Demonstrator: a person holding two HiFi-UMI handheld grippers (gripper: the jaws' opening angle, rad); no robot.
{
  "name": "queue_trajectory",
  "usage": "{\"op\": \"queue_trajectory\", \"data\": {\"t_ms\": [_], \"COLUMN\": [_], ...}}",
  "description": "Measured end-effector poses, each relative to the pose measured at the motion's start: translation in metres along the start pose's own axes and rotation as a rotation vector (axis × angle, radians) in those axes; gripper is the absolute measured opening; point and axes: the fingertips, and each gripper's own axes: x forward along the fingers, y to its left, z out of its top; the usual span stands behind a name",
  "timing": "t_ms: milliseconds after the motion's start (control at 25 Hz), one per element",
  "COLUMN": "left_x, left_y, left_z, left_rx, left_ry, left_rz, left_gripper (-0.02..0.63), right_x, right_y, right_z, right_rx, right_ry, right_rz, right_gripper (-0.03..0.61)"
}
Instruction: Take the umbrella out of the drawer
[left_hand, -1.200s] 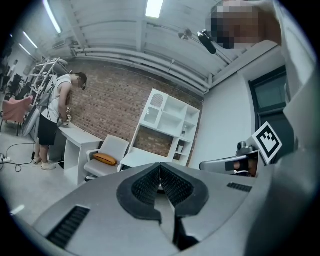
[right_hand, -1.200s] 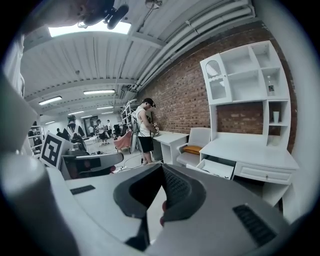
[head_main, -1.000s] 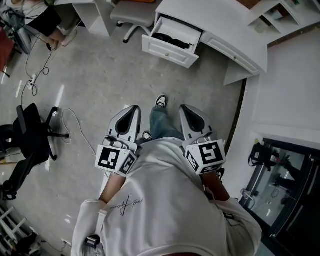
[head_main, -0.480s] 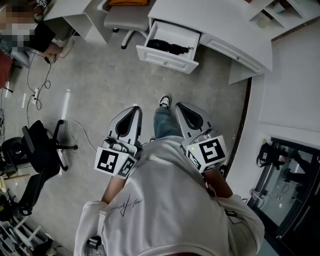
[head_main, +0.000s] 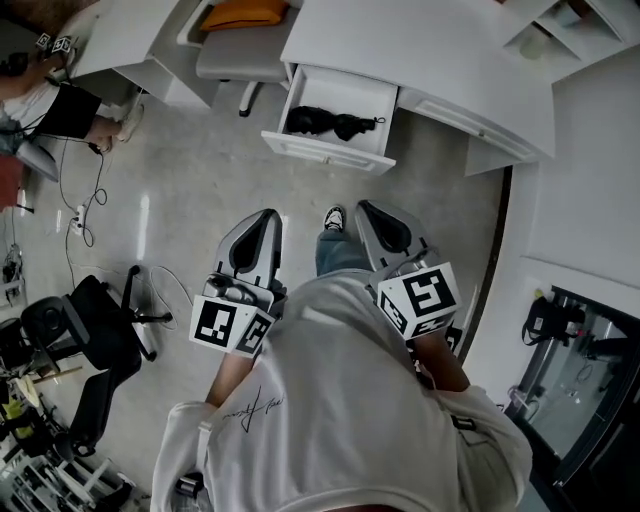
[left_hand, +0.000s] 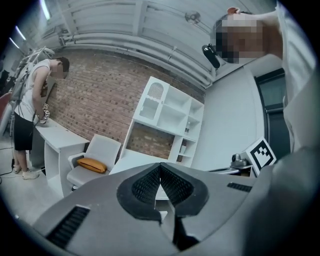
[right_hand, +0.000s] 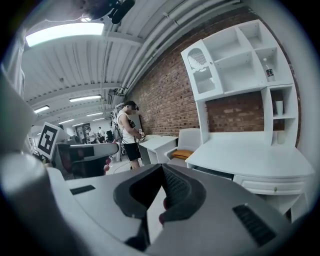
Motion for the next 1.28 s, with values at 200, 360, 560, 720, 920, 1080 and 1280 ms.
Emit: {"op": "queue_trajectory", "data": {"t_ms": [200,360,560,720,920,1080,1280], "left_x": [0.055,0.091,0.117,0.132,0.146,0.158,0.168], "left_y": [0.013,0.019,0.024,0.027,0.029,0.033,0.052], "left_z": [0.008,0.01,0.006,0.002,-0.005,-0.005,-0.007], "left_rx": [0.001,0.002,-0.021,-0.029,-0.028,-0.03,-0.064], "left_ry": [0.019,0.045,0.078,0.11,0.152,0.167,0.185], "left_rz": [-0.002,-0.018,-0.019,-0.018,-0.022,-0.039,-0.048], "left_gripper": [0.017,0.017,0.015,0.017,0.017,0.017,0.015], "right_x": [0.031,0.047,0.061,0.068,0.073,0.082,0.098], "right_y": [-0.043,-0.069,-0.089,-0.101,-0.115,-0.123,-0.12], "right_z": [0.017,0.02,0.012,0.007,-0.003,-0.007,-0.005], "right_rx": [0.032,0.06,0.098,0.124,0.164,0.174,0.176], "right_ry": [-0.002,0.019,0.066,0.088,0.106,0.126,0.167], "right_rz": [0.0,-0.003,0.008,0.01,-0.01,-0.022,0.004], "right_gripper": [0.025,0.025,0.025,0.025,0.025,0.025,0.025]}}
